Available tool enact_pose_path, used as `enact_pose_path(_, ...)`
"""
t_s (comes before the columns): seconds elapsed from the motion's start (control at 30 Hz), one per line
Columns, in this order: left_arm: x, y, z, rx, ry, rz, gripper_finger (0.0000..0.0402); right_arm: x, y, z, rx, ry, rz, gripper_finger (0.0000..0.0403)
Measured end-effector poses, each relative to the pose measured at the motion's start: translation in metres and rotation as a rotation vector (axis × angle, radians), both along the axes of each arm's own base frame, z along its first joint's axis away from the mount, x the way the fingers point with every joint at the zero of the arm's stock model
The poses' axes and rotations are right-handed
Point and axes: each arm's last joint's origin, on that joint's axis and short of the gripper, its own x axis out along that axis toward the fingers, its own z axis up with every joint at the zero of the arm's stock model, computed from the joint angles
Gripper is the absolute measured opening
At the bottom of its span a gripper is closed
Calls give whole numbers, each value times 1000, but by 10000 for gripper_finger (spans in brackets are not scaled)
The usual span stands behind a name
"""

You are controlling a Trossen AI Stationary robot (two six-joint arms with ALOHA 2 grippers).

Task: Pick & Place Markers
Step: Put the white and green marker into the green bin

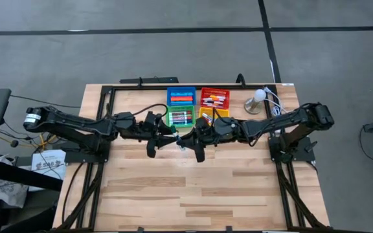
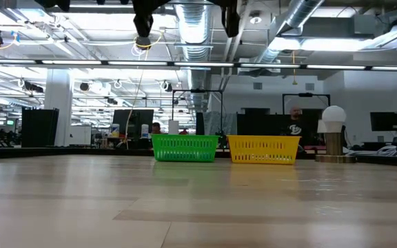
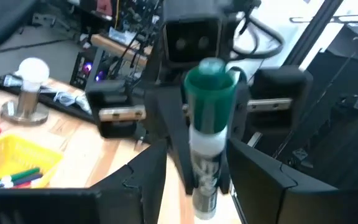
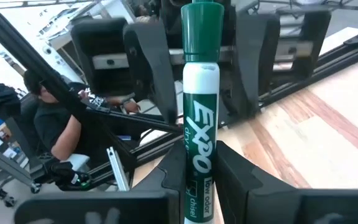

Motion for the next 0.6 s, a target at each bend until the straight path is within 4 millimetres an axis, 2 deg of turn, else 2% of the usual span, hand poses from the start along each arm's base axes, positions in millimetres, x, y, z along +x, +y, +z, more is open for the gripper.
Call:
enact_pose_path(0.2,6,5,-3,-27,-19,20,163,0,-4,0,0,0,-13,44)
enact_pose_path(0.3,6,10,-2,-42,-20,33,137,0,-4,0,-2,1,-20,44)
enact_pose_path(0.43,6,12,-2,-42,-23,37,71,1,-5,0,-6,2,-24,44)
enact_pose_path(0.53,6,12,-2,-39,-23,35,63,1,-5,0,-7,2,-28,48)
enact_pose_path(0.6,6,12,-2,-36,-24,35,63,1,-7,0,-6,2,-29,68)
